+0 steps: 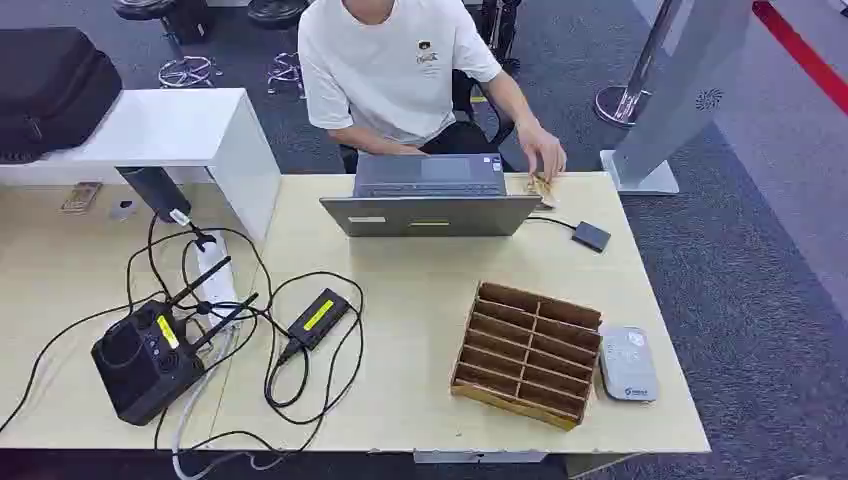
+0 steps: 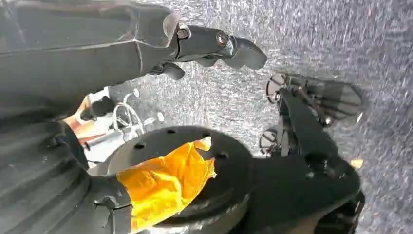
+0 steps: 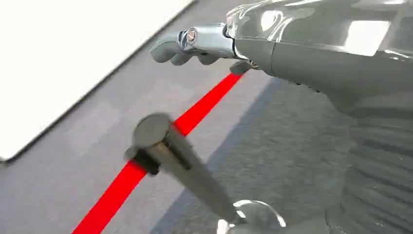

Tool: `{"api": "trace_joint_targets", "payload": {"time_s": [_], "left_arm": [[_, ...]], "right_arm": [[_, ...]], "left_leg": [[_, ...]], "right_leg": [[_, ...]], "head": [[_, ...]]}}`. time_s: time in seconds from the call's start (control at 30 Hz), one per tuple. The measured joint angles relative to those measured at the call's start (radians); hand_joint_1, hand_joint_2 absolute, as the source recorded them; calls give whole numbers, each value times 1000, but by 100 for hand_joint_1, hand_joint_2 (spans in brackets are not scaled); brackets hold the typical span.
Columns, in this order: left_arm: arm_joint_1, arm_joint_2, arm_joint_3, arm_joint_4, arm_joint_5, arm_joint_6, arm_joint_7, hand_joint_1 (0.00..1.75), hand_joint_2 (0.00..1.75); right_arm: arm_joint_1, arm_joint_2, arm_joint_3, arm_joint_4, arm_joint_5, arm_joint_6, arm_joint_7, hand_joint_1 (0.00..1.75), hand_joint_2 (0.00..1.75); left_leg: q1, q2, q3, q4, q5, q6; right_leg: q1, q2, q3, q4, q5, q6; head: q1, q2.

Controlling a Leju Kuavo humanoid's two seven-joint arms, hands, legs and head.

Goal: Pass the card to the sensor for recognition and then transmit it.

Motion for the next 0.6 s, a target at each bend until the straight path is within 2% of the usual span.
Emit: {"api": "trace_joint_targets", "payload": {"time_s": [0.13,0.2,0.47,0.53,0.57,0.6], "left_arm": [[0,0,-9,2,-19,-7,26,0,175],[-1,-1,-16,4,-26,-7,39,0,175],[0,-1,-25,5,-31,-7,43,0,175],[0,-1,-26,6,-40,-6,49,0,175],[-1,-1,-28,6,-48,-4,55,0,175],[-1,0,-32,6,-56,-3,61,0,0]], "right_arm": [[-32,9,26,0,31,3,-164,0,175],[-52,14,47,-8,44,2,-210,0,175],[-80,18,78,-14,48,2,-233,0,175],[-131,14,102,-30,82,41,-248,0,175],[-190,6,129,-54,116,88,-219,0,175],[-281,-1,178,-94,160,163,-161,0,175]], "left_leg": [[-1,1,0,0,0,0],[-1,0,1,0,0,0],[-1,-4,-2,0,2,1],[-1,-3,-4,0,2,2],[-2,0,-13,-1,2,3],[-5,4,-13,-1,1,4]], "right_leg": [[0,1,0,0,0,0],[0,1,0,0,0,0],[0,-4,0,0,0,0],[-1,-3,-1,1,0,0],[-2,0,0,3,1,0],[-6,4,-3,6,1,0]], "head": [[1,0],[1,0],[1,0],[1,0],[0,0],[2,0]]}}
